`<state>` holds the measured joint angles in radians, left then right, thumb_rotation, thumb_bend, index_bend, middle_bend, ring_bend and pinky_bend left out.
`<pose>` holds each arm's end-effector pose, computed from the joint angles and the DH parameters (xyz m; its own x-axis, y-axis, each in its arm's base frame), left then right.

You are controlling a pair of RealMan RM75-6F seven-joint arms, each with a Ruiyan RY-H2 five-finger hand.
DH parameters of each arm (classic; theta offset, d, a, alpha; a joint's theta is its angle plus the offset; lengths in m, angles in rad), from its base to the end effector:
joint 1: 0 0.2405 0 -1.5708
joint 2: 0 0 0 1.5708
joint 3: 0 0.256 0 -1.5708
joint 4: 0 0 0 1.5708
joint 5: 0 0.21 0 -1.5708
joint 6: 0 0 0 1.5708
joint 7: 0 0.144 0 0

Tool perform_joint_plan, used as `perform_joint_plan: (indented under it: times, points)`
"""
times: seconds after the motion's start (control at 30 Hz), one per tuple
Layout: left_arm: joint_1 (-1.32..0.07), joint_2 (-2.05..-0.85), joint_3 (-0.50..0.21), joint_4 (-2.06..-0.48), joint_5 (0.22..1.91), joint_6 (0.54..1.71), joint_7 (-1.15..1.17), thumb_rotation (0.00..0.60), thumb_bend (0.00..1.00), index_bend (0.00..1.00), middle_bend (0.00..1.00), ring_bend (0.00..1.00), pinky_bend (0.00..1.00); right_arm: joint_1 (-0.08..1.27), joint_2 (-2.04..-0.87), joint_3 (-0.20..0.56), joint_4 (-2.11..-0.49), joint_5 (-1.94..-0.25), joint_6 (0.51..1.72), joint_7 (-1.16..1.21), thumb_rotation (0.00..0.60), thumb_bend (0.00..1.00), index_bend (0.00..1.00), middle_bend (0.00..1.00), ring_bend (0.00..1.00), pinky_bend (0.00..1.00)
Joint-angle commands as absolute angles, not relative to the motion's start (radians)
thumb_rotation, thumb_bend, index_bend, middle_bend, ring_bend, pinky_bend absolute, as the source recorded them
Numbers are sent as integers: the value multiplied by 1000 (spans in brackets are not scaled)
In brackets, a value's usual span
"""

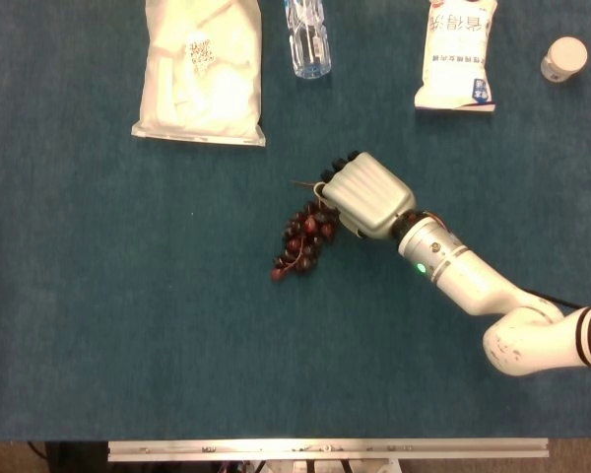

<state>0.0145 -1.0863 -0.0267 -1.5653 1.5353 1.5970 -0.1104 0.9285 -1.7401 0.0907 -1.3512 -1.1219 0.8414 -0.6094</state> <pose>-0.3284 0.1446 0.1836 0.3715 -0.0511 0.9270 0.9282 0.0430 -0.3696 -0.0912 -0.3263 -0.0961 0.7303 -0.1742 0.6606 -0.5820 -0.6649 0.4681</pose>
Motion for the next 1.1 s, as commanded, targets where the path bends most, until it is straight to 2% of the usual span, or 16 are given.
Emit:
perform_joint_plan:
  times: [0.03, 0.77, 0.93, 1.1]
  points:
    - [14, -1087, -26, -1565, 1537, 1596, -108, 600, 253, 323, 309, 230, 174, 925, -1726, 97, -1371, -1130, 854, -608, 600, 303, 505, 462, 343, 396]
    - [13, -1089, -28, -1560, 1530, 1590, -105, 600, 253, 323, 309, 229, 174, 931, -1751, 89, -1327, -1092, 820, -625, 600, 303, 505, 462, 343, 396]
    - [13, -1089, -28, -1562, 1535, 1594, -106, 600, 253, 323, 309, 230, 175, 916, -1705, 96, -1391, -1119, 861, -614, 600, 303, 505, 462, 343, 396]
    - [11, -1089, -29, -1559, 1540, 1596, -111, 600, 254, 323, 309, 230, 174, 854, -1587, 85, -1517, -1133, 962, -623, 600, 303, 505, 462, 343, 396]
